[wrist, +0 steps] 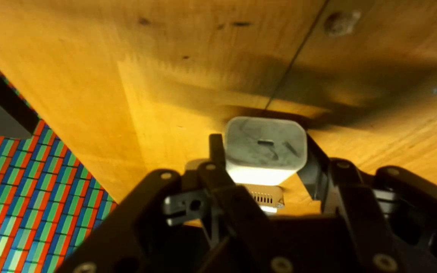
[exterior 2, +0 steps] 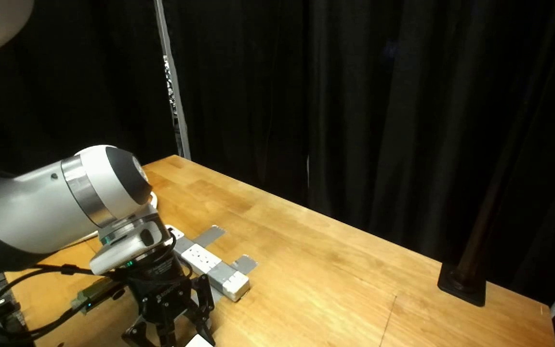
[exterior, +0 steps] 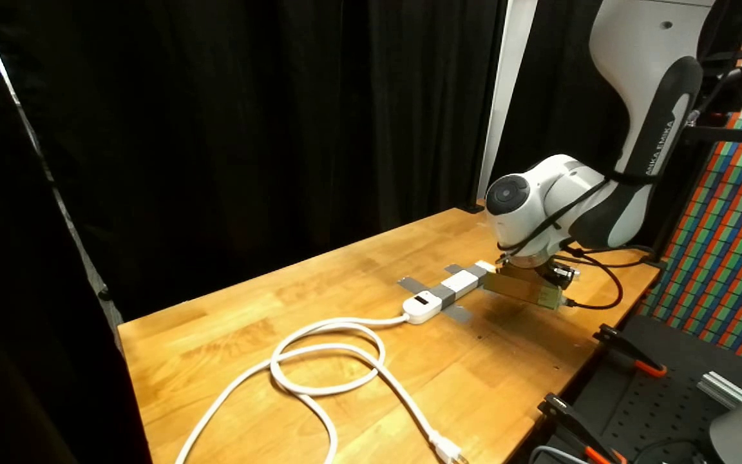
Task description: Plug the charger into the adapter
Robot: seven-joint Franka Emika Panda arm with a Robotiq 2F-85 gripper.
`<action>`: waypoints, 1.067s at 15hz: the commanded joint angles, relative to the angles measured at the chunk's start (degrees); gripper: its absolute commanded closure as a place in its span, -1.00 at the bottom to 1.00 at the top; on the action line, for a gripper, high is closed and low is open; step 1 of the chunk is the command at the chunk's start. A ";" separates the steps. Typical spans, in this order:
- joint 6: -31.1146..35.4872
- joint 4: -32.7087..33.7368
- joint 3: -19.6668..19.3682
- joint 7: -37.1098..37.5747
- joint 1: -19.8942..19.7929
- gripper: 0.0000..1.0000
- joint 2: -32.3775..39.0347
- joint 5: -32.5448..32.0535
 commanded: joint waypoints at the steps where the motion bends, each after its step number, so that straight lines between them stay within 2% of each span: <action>1: 3.81 -1.97 2.64 -13.11 -3.63 0.54 -6.12 7.92; 6: 8.86 -4.41 4.36 -34.35 -5.20 0.54 -12.17 24.05; 9: 11.45 -6.64 10.42 -46.94 -11.36 0.54 -14.98 34.35; 12: 13.50 -7.16 20.38 -59.55 -19.03 0.54 -13.97 47.70; 16: 9.42 -3.73 38.76 -76.83 -32.68 0.54 -11.07 67.88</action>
